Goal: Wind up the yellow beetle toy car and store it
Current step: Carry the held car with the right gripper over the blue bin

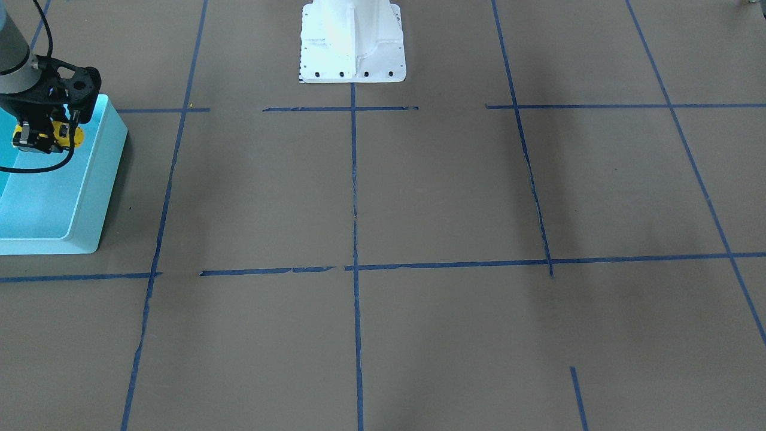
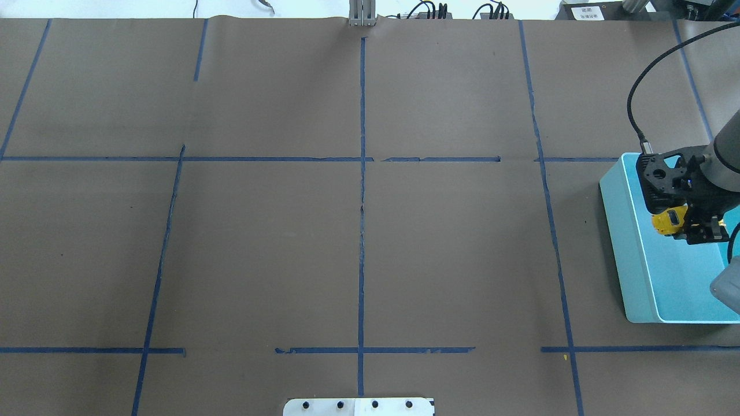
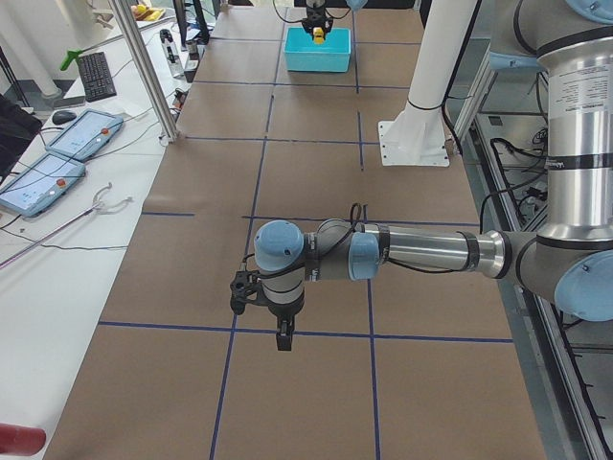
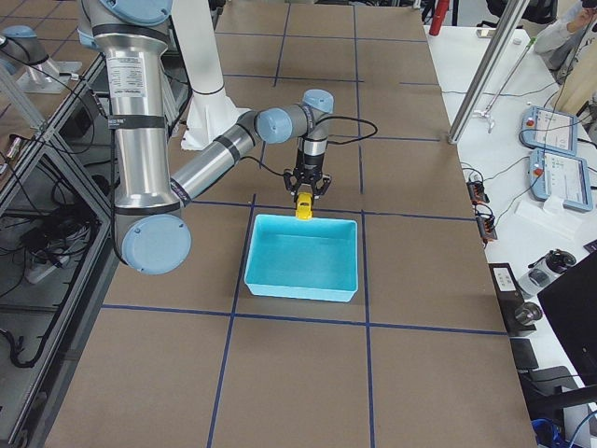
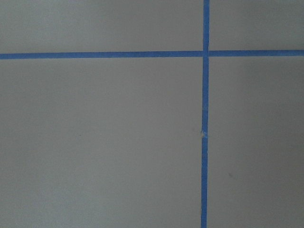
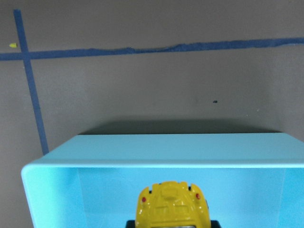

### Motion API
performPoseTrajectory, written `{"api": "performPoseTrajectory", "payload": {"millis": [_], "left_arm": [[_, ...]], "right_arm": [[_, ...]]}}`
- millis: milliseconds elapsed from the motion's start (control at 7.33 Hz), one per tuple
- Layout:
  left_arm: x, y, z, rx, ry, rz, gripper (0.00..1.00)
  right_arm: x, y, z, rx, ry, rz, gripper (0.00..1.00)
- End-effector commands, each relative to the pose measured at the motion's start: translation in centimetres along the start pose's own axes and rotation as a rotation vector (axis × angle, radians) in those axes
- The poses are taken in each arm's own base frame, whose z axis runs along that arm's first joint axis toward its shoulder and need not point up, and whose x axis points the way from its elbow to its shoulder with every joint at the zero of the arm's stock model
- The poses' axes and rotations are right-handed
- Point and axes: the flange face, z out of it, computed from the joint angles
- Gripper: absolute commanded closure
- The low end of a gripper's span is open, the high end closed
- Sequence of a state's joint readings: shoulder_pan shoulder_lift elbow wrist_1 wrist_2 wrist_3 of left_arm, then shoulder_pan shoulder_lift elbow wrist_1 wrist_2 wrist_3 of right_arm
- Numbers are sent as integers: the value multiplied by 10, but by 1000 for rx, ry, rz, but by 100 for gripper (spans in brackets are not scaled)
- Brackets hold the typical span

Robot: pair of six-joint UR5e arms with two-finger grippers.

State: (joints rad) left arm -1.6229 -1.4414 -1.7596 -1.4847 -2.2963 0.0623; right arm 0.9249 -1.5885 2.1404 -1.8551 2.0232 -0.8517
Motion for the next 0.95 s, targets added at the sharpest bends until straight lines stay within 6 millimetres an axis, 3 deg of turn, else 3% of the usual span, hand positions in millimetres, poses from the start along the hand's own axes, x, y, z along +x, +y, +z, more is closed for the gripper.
{"api": "performPoseTrajectory", "payload": {"millis": [0,409,818], "left_arm": [[-1,1,2,12,-1,10,1],[-4,1,4,9,0,8,1],[-4,0,5,23,5,20,1]], "right_arm": [[-4,47,60,57,55,20,97],[9,59,103,114,82,96,98],[6,82,139,167,100,109,97]]}}
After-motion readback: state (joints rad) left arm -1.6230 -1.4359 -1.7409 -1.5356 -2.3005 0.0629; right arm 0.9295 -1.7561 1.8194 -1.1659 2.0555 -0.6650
